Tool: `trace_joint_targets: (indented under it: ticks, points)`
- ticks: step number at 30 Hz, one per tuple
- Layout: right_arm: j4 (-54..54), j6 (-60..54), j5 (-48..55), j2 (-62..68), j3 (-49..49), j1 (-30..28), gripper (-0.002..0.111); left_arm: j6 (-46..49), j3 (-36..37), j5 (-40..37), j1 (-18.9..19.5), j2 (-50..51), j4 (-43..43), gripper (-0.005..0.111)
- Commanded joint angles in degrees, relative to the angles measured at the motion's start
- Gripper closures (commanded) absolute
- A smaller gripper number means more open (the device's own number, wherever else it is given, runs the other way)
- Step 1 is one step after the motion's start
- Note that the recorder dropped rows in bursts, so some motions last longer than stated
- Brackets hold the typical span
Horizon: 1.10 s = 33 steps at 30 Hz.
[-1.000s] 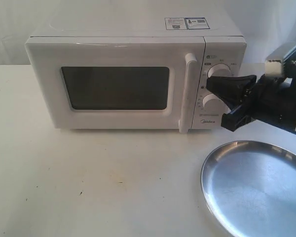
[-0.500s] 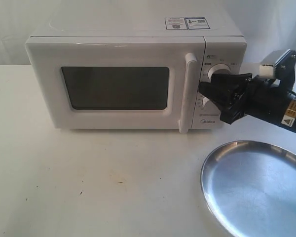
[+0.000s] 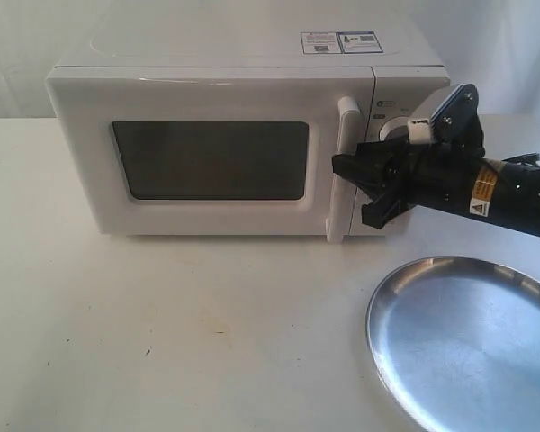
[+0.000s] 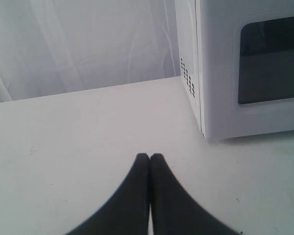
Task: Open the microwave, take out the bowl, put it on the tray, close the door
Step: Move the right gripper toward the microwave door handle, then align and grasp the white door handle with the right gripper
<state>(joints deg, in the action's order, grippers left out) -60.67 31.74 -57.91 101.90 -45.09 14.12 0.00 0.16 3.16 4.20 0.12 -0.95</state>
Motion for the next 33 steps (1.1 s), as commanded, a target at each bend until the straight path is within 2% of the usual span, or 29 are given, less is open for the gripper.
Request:
trace_joint_targets:
  ticks: [1,3,5,9,15,22,33]
  points:
    - [-0.8,0.2,0.0,1.0,-1.2,1.1,0.082,0.0,-0.2,0.2,-0.2,-0.1,0.5,0.107]
    - [-1.1,0.0,0.0,1.5,-1.6,1.5,0.091,0.0,-0.2,0.2,-0.2,-0.1,0.5,0.107]
    - [-1.1,0.0,-0.5,2.1,-1.7,1.6,0.109,0.0,-0.2,0.2,-0.2,-0.1,0.5,0.107]
    - [-1.8,-0.5,-1.5,2.1,-1.7,1.6,0.108,0.0,-0.2,0.2,-0.2,-0.1,0.5,0.107]
    - [-10.4,-1.0,-12.1,2.1,-1.7,1.5,0.108,0.0,-0.2,0.2,-0.2,-0.1,0.5,0.107]
    - [-28.4,2.1,-12.1,0.3,-1.2,1.5,0.108,0.0,-0.2,0.2,-0.2,-0.1,0.5,0.107]
    - [-29.5,2.6,-12.1,-6.9,1.7,1.3,0.108,0.0,-0.2,0.2,-0.2,-0.1,0.5,0.107]
